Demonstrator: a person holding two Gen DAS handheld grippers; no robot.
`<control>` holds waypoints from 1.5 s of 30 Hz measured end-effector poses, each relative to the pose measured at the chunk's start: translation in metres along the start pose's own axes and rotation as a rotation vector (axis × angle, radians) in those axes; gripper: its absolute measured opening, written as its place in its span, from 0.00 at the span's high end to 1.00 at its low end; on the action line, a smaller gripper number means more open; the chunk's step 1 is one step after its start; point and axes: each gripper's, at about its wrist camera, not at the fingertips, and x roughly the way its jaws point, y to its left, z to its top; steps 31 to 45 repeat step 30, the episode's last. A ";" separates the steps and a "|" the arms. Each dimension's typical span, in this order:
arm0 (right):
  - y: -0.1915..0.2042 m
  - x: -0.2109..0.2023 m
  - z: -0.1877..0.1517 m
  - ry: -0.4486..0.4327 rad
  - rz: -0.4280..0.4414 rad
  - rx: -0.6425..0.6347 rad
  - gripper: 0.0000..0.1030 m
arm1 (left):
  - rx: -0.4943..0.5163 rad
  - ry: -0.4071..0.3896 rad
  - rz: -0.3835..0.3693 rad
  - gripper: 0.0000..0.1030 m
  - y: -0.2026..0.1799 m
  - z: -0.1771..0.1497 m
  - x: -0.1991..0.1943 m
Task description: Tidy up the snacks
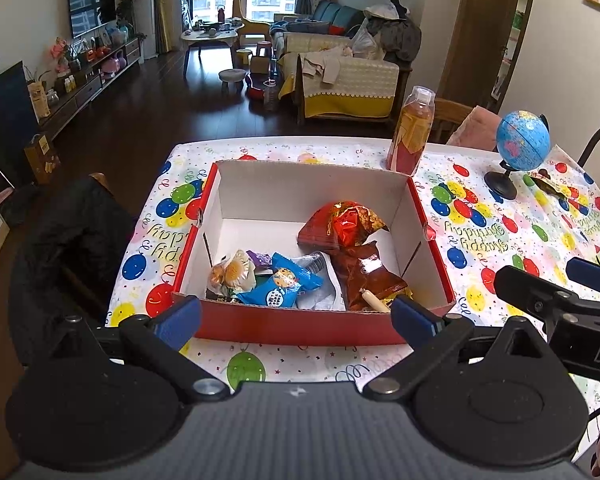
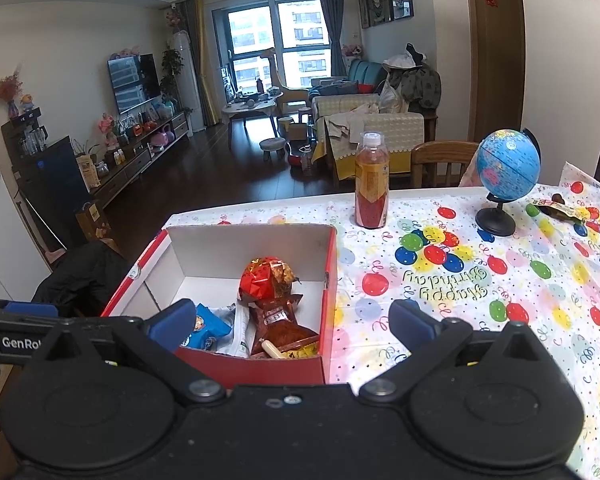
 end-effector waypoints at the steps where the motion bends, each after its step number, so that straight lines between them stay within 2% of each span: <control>1: 0.000 0.000 0.000 0.000 0.000 -0.001 0.00 | 0.001 0.000 -0.001 0.01 0.000 0.000 0.000; 45: -0.001 -0.005 -0.009 0.007 -0.021 0.013 0.00 | -0.032 0.008 -0.017 0.01 0.003 -0.005 -0.003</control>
